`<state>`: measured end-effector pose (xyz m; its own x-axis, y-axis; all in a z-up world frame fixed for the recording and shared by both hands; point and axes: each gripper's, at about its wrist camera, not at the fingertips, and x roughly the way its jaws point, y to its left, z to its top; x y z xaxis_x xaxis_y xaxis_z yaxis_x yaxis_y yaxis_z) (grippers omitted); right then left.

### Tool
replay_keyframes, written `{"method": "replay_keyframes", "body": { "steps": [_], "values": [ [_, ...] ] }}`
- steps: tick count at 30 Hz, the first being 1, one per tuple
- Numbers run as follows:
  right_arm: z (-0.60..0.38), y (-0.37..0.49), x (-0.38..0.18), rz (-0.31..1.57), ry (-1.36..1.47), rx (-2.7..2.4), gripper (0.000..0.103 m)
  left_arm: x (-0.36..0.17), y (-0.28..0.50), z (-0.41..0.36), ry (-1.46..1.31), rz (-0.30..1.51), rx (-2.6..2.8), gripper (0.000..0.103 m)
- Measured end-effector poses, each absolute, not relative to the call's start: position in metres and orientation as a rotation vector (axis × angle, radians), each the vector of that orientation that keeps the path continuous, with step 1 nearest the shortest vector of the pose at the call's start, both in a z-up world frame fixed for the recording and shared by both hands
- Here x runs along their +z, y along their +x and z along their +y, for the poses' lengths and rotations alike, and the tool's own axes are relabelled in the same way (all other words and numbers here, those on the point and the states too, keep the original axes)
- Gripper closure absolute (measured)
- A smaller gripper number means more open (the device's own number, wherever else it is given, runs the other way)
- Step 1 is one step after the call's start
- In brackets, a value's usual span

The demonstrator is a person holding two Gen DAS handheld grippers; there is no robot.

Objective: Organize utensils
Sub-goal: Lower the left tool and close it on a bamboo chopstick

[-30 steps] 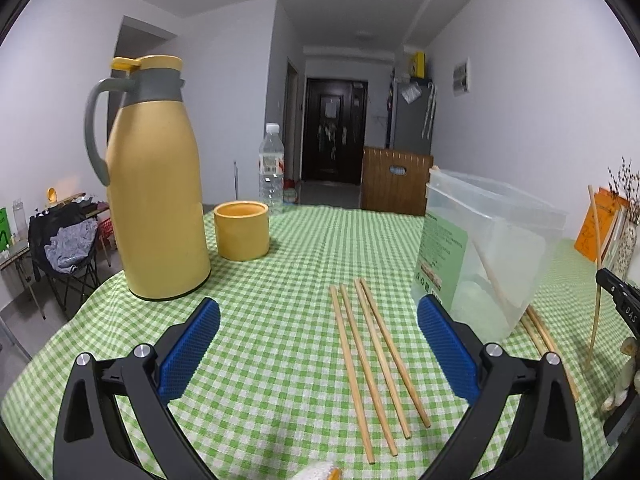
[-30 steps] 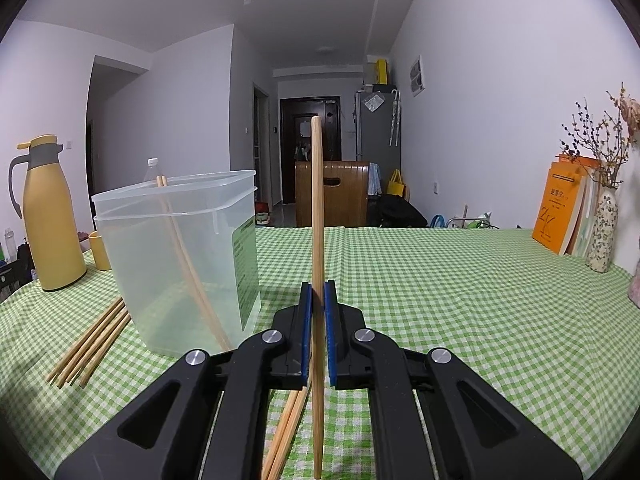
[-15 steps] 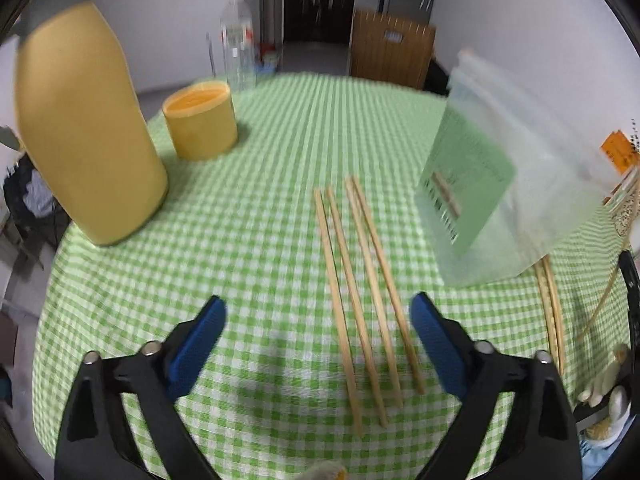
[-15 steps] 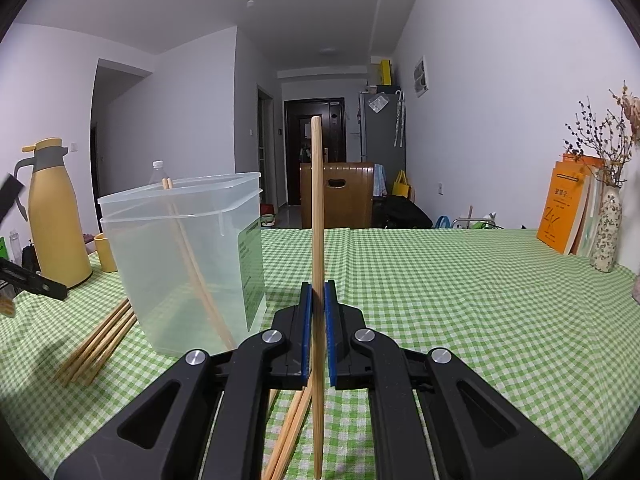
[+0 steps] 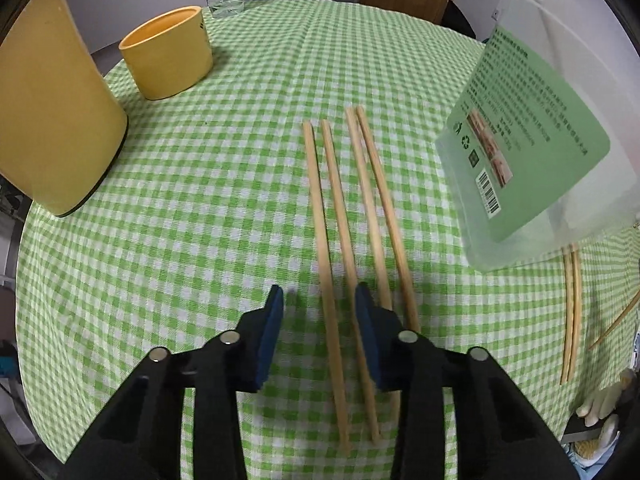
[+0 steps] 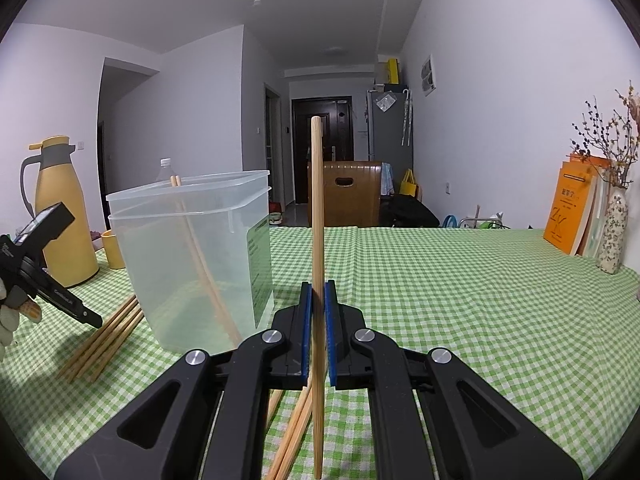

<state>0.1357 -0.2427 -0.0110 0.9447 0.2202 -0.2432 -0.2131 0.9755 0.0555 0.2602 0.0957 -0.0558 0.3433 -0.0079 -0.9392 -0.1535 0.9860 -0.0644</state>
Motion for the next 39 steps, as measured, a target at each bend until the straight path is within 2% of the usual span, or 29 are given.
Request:
{"method": "replay_keyframes", "body": {
  "steps": [4, 17, 27, 39],
  "values": [
    [-0.244, 0.135, -0.011, 0.249, 0.027, 0.227, 0.096, -0.062, 0.267, 0.095, -0.140, 1.236, 0.109, 0.084],
    [-0.243, 0.135, -0.011, 0.252, 0.026, 0.233, 0.096, -0.076, 0.299, 0.094, -0.139, 1.274, 0.111, 0.097],
    [-0.240, 0.134, -0.011, 0.255, 0.021, 0.242, 0.096, -0.081, 0.310, 0.092, -0.163, 1.295, 0.139, 0.099],
    [-0.239, 0.134, -0.012, 0.260, 0.029, 0.251, 0.096, -0.072, 0.287, 0.094, -0.176, 1.218, 0.168, 0.099]
  ]
}}
